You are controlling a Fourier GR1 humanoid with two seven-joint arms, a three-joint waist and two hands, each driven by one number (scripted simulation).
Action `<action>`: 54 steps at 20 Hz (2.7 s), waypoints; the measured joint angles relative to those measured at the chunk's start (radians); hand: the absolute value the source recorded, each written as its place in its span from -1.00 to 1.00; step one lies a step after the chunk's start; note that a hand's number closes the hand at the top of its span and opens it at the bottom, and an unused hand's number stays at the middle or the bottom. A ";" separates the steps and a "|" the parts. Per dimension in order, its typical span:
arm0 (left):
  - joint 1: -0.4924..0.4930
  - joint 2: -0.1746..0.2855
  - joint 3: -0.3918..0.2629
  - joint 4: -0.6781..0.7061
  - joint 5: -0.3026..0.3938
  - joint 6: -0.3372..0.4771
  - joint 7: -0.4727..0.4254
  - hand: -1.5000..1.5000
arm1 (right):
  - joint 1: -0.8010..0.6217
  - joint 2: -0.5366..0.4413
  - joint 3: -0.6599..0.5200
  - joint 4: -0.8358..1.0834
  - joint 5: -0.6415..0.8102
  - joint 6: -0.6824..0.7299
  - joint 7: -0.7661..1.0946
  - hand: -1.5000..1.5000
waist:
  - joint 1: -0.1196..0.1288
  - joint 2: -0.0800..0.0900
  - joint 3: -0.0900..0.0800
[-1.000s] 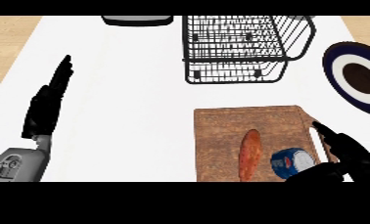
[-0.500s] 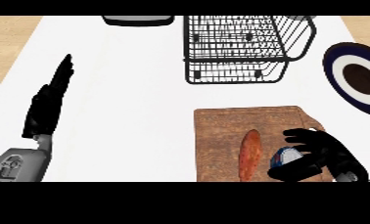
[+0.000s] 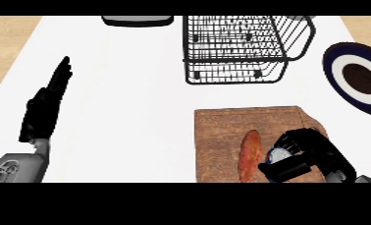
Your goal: Pick the can from the cutting board and place it in the tiered basket
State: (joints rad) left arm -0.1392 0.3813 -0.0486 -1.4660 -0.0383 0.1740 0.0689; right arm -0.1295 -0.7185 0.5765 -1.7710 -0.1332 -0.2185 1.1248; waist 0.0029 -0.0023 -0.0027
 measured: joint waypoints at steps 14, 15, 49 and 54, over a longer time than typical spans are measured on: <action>-0.051 -0.024 -0.030 0.010 -0.025 -0.040 0.000 0.00 | -0.307 0.192 0.127 -0.059 0.352 -0.054 -0.042 1.00 | 0.099 0.009 -0.006; -0.056 -0.025 -0.035 0.010 -0.026 -0.044 0.003 0.00 | -0.350 0.230 0.143 -0.040 0.395 -0.062 -0.049 1.00 | 0.107 0.009 -0.007; -0.036 -0.046 0.019 0.031 -0.057 -0.021 0.004 0.00 | -1.294 0.671 -0.096 0.940 1.004 0.027 -0.119 1.00 | 0.016 0.005 0.001; -0.020 -0.049 0.027 0.031 -0.059 -0.027 -0.017 0.00 | -1.290 0.620 -0.084 1.039 1.070 0.055 -0.143 1.00 | 0.012 0.005 0.002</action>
State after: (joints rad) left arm -0.1590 0.3322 -0.0219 -1.4348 -0.0969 0.1473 0.0522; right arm -1.4191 -0.0985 0.4920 -0.7324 0.9371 -0.1637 0.9816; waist 0.0149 0.0029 -0.0010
